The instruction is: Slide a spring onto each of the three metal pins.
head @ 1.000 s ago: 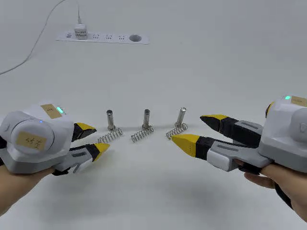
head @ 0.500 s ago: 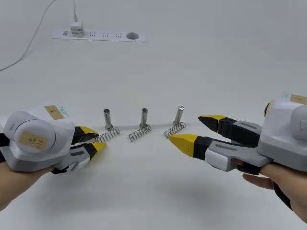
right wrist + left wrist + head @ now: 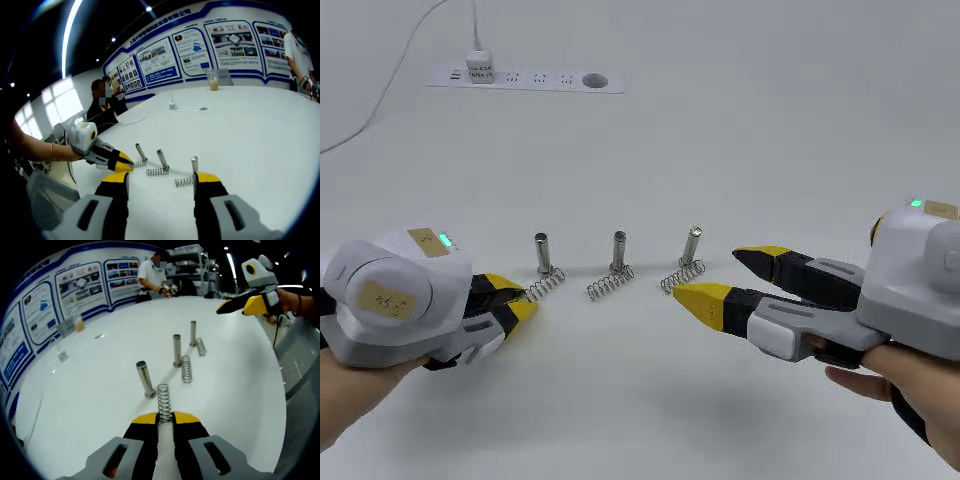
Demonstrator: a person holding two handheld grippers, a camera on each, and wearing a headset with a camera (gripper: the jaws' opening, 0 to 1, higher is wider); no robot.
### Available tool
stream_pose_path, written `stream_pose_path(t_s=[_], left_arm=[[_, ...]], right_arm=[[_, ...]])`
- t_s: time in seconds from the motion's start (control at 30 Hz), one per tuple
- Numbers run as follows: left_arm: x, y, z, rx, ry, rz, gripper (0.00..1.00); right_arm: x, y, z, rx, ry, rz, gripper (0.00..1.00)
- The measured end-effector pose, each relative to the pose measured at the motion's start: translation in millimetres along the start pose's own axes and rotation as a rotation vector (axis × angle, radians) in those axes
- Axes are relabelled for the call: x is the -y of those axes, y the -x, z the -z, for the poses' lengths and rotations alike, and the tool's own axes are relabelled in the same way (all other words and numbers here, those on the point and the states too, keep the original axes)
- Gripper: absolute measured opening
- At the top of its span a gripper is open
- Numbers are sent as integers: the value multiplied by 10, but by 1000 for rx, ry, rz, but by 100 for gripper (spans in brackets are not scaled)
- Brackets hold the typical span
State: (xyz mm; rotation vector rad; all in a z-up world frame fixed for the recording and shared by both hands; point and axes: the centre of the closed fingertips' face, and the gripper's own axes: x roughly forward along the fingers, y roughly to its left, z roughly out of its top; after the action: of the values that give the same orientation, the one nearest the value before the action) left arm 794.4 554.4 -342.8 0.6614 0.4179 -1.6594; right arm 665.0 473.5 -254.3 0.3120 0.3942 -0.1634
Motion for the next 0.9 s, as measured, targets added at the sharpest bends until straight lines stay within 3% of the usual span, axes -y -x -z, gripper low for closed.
stream_pose_path(t_s=[0.13,0.23,0.37,0.7,0.9], left_arm=[[75,58,-69,43,61,19,10],[110,123,-132,60,52,13,10],[164,222,-280,126,113,18,10],[362,547,-620,254,75,19,10],[461,679,-759,307,46,22,10]], right_arm=[[-36,3,-19,7,-5,-13,53],[-66,2,-36,15,-23,-24,52],[-147,-7,-92,37,-23,-52,50],[-447,-50,-241,82,-95,-170,44],[-565,-53,-323,117,-163,-221,42]])
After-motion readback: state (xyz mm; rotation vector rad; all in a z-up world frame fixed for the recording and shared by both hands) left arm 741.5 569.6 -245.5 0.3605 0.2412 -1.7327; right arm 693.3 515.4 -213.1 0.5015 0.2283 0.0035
